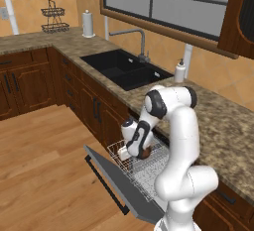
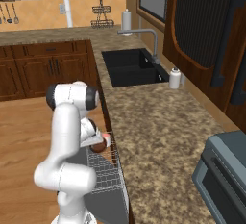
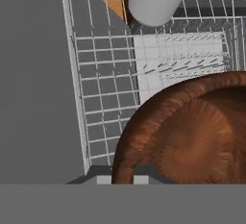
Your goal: Pick up the cup and bowl from the counter, place them in the dishwasher, and close the dishwasher door.
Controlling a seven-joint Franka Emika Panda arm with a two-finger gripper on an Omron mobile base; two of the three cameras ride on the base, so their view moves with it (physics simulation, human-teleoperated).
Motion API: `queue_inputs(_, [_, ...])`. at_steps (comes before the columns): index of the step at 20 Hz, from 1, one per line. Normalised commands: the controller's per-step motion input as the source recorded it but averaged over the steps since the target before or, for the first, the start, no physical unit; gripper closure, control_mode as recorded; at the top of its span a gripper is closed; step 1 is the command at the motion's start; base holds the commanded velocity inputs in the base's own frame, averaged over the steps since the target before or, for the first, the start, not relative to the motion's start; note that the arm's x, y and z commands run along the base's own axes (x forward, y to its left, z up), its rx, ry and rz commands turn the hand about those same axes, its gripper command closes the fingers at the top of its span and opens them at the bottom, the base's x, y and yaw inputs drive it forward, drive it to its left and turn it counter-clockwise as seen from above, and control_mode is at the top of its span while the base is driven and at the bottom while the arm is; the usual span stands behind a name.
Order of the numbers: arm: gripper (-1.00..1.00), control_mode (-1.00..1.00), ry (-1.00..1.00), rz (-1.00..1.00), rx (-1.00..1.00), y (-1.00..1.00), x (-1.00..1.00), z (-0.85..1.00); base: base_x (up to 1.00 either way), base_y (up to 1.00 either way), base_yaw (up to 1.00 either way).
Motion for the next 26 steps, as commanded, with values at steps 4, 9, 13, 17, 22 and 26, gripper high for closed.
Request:
queue_inputs(4, [1.00,-1.00,0.00,-0.05,-0.08,0.00,0.63,-0.82,0.00,0.00,0.00])
queue_inputs(9, [1.00,-1.00,0.00,-0.06,-0.12,-0.02,0.51,-0.82,0.00,0.00,0.00])
queue_inputs(13, [1.00,-1.00,0.00,-0.07,-0.10,-0.13,0.44,-0.69,0.00,0.00,0.00])
queue_inputs(17, [1.00,-1.00,0.00,-0.06,-0.03,-0.17,0.37,-0.51,0.00,0.00,0.00])
queue_inputs(22, [1.00,-1.00,0.04,-0.02,0.00,-0.05,0.32,-0.52,0.00,0.00,0.00])
queue_inputs(26, [-1.00,-1.00,0.08,0.00,0.00,0.19,0.01,-0.72,0.00,0.00,0.00])
